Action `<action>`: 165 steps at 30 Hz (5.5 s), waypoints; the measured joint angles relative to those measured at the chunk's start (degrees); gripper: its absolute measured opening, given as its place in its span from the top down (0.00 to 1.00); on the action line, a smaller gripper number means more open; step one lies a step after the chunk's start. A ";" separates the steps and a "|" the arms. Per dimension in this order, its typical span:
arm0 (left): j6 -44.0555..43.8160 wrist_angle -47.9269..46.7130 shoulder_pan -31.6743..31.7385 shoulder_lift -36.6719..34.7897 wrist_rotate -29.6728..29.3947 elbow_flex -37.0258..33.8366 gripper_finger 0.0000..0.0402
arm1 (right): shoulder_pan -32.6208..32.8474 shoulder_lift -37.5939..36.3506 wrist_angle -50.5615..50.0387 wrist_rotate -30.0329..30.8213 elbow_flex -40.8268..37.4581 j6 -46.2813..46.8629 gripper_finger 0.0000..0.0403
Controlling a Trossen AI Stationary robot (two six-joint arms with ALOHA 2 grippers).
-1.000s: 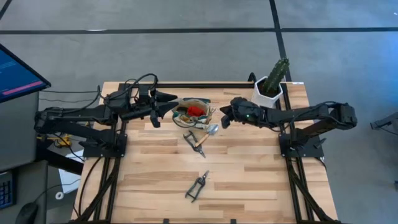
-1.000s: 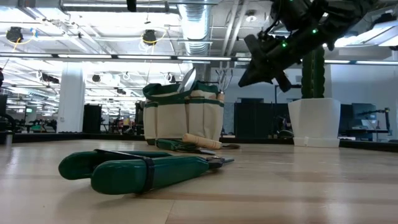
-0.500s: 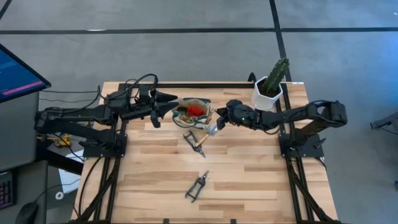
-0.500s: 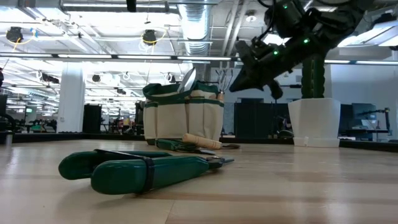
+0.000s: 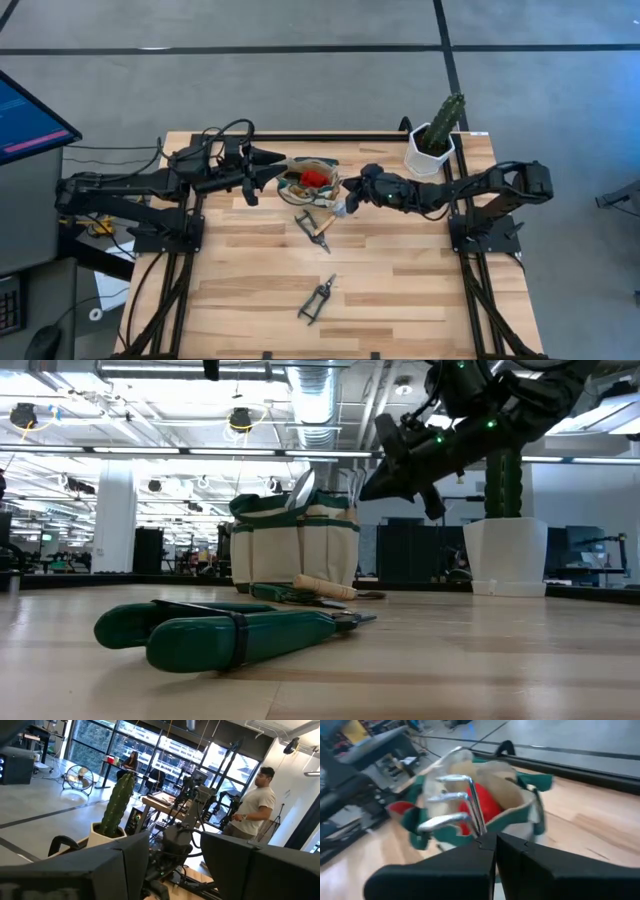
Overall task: Pick & Place Garden tools in Gardening bag
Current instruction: Put the brown hand rake into the brown gardening bag, then adjust the brown gardening bag
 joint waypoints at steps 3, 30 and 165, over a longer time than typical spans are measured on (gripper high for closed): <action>0.02 -0.02 0.00 0.00 -0.02 0.00 0.58 | 0.50 -0.02 0.09 -0.97 0.05 0.55 1.00; 0.00 -0.24 0.00 0.00 -0.26 0.00 0.58 | 4.37 -1.41 -1.28 -0.89 1.75 2.98 1.00; 2.77 -8.17 40.30 33.35 45.53 -0.24 1.00 | 7.67 22.43 -0.90 -9.97 14.15 4.39 1.00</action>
